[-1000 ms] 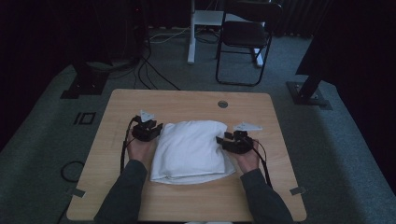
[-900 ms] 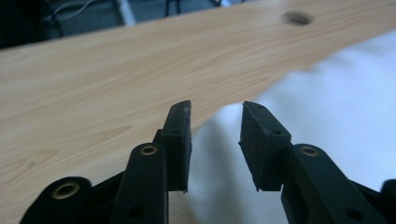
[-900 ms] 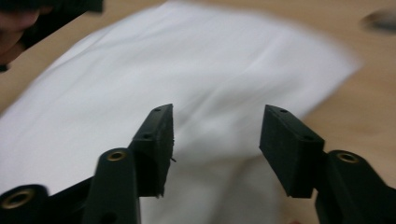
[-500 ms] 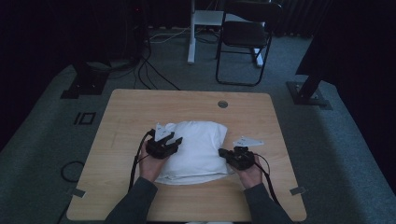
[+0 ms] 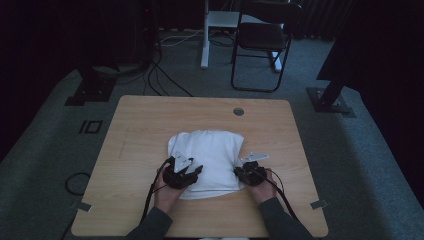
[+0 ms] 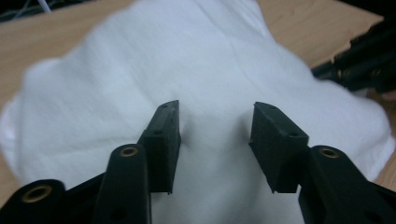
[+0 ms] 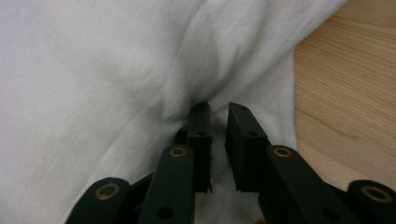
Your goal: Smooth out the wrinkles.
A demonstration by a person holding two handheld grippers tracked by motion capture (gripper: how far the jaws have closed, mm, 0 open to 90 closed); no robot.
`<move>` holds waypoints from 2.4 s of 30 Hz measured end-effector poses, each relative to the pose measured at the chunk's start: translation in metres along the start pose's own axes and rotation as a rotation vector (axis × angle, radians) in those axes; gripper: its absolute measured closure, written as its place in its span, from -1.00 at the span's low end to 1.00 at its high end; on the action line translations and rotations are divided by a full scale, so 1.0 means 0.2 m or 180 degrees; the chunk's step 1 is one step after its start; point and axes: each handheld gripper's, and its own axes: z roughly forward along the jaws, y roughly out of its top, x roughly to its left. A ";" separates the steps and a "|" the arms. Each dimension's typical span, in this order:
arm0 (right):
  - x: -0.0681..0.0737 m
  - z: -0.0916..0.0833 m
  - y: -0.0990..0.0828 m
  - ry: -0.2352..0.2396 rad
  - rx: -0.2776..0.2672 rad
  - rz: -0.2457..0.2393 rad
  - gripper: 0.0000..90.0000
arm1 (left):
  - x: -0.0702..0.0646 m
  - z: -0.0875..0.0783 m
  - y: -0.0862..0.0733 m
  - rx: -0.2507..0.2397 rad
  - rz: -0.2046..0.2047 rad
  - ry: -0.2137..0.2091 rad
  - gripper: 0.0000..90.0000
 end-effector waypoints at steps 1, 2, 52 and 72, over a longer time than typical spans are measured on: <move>0.00 0.00 0.00 -0.0040 0.0012 0.0010 0.63 | 0.00 0.01 0.00 0.0035 0.0024 0.0028 0.17; -0.01 -0.02 0.00 -0.0125 -0.0012 0.0035 0.53 | -0.01 0.02 -0.01 0.0041 0.0022 0.0028 0.17; 0.01 0.22 0.18 0.0171 -0.0398 0.0224 0.22 | 0.23 0.26 0.09 0.0011 -0.0045 0.0139 0.18; -0.04 -0.32 0.10 -0.0039 -0.0945 0.0161 -0.10 | 0.43 -0.50 0.19 -0.0804 -0.0183 0.0196 0.07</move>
